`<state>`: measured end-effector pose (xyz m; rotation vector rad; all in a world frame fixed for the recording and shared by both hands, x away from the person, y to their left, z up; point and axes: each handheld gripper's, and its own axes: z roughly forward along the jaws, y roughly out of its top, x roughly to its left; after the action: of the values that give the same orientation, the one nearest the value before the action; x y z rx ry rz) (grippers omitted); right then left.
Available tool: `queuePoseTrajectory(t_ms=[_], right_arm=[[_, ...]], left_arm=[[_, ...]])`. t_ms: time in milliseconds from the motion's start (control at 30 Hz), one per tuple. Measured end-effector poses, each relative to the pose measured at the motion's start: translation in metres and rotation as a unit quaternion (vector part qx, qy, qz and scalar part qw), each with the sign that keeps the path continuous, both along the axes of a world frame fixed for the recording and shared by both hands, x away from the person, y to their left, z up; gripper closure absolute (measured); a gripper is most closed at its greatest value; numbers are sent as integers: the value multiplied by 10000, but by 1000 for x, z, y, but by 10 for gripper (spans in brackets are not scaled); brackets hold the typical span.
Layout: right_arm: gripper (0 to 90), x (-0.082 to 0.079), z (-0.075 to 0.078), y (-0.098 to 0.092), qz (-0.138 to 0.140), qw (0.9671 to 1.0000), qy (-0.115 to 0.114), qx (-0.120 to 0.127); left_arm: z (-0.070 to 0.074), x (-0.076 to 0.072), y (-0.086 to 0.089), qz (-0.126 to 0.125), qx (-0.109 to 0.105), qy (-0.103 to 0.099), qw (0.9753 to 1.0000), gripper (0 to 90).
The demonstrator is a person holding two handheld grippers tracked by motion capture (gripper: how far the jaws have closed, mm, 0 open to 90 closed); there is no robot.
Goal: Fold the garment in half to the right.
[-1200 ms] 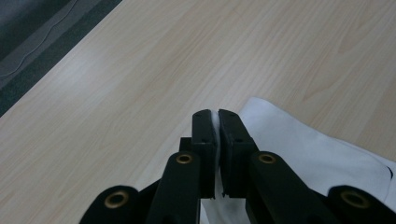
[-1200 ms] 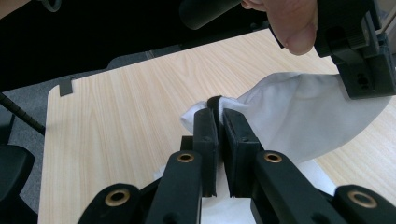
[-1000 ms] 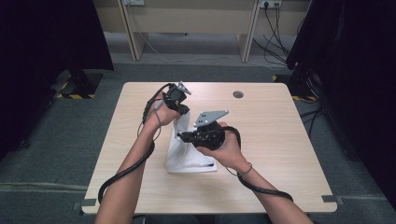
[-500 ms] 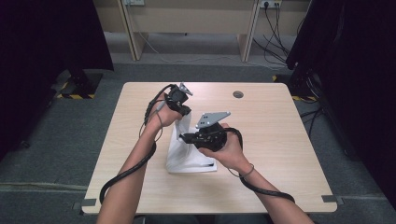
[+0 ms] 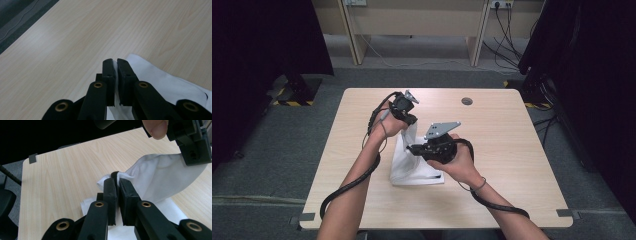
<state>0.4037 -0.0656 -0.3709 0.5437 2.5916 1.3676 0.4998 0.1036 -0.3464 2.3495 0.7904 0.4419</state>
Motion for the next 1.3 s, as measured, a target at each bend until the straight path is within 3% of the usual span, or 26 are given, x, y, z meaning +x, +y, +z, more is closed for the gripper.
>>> queuePoseTrajectory(t_ms=[1300], right_arm=[[846,-4,-13,-10,-33,9999,68,-81]], left_arm=[[-9,0,-7,12,-71,36,10000,845]])
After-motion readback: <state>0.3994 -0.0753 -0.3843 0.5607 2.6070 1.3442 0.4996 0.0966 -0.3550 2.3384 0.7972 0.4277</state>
